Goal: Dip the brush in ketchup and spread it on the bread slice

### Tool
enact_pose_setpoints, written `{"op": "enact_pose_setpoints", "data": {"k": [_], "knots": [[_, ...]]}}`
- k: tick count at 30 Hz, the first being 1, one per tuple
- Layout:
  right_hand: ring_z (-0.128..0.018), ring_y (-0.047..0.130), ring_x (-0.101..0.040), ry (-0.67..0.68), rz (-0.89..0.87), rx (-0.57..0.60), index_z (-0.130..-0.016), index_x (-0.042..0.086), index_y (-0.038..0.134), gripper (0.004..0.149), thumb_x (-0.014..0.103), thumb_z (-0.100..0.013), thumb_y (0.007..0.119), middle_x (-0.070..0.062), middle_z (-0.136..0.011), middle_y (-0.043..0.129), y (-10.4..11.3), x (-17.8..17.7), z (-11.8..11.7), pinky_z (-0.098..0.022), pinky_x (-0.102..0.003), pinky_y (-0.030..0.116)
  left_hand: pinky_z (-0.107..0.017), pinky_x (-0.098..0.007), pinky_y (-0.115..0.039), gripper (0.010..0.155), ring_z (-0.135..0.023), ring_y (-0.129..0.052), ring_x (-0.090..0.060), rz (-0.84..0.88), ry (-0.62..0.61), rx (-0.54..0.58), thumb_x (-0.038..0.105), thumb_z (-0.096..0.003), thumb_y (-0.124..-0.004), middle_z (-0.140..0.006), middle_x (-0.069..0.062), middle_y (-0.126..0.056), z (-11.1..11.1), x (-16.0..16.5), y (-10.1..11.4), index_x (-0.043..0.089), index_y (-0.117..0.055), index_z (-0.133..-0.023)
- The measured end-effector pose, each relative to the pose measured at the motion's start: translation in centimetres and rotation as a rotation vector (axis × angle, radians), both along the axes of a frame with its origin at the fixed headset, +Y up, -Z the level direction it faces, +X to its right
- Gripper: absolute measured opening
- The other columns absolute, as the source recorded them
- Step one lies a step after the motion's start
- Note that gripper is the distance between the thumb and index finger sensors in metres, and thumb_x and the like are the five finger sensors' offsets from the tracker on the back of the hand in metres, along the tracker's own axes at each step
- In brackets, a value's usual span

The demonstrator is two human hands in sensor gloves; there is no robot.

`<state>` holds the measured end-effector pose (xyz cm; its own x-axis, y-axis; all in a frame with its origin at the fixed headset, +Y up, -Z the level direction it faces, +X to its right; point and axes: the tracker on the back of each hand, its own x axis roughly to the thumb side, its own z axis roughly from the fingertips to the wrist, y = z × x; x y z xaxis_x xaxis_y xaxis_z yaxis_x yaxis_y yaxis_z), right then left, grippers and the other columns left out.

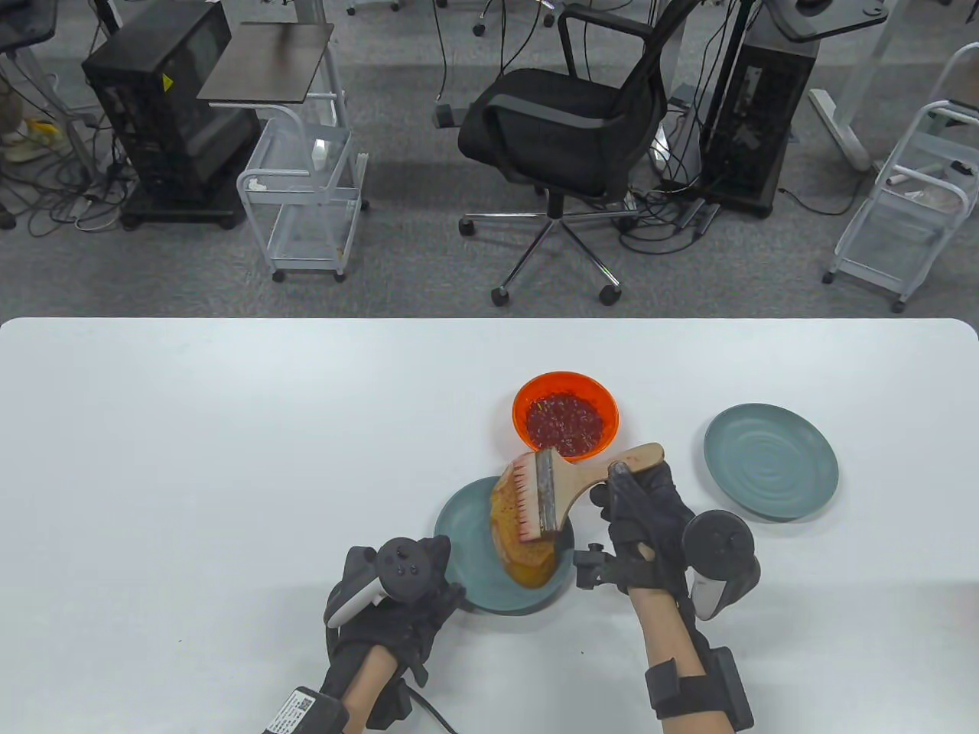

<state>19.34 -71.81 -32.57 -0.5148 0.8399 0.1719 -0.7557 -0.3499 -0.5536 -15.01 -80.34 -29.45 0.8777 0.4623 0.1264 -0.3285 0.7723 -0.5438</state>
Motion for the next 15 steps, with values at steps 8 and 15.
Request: {"op": "enact_pose_setpoints", "data": {"k": [8,15], "knots": [[-0.03,0.115,-0.023,0.049,-0.105,-0.011,-0.081,0.002,0.077,0.043,0.032,-0.051,0.087,-0.023,-0.06,0.094,-0.5,-1.4,0.1,-0.017,-0.03,0.1,-0.07,-0.058,-0.018,0.067,-0.107,-0.009,-0.038,0.0,0.0,0.0,0.048,-0.0676,-0.05,-0.119,-0.012,-0.018,0.0,0.0,0.0,0.02,-0.011,-0.115],[-0.031,0.113,-0.024,0.031,-0.01,-0.009,-0.081,0.002,0.077,0.043,0.032,-0.051,0.087,-0.023,-0.06,0.093,-0.2,-1.7,0.1,-0.018,-0.032,0.099,-0.07,-0.058,-0.018,0.067,-0.107,-0.009,-0.038,0.003,-0.001,0.0,0.048,-0.0675,-0.05,-0.119,-0.012,-0.018,0.0,0.0,0.0,0.02,-0.011,-0.115]]}}
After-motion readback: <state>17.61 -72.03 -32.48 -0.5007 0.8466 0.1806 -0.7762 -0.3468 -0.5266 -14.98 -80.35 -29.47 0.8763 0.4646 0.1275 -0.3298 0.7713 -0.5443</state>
